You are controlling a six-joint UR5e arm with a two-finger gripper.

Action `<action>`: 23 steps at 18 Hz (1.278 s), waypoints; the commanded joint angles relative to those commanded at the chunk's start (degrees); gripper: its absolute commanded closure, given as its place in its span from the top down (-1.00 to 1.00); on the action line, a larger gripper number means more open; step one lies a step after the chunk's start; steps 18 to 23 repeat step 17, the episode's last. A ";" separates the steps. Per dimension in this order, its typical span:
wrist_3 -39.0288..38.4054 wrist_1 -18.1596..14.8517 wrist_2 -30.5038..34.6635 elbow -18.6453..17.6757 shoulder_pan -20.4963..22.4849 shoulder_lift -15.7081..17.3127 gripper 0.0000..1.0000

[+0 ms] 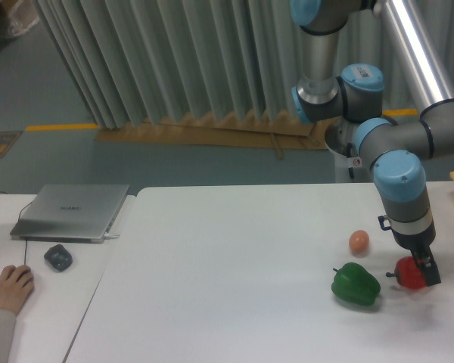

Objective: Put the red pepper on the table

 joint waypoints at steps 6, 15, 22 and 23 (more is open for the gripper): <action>-3.87 -0.88 -5.18 0.35 0.17 3.61 1.00; -4.06 -7.82 -11.95 0.00 1.23 8.26 1.00; -4.06 -8.52 -13.54 -0.09 1.32 8.88 1.00; -4.06 -8.52 -13.54 -0.09 1.32 8.88 1.00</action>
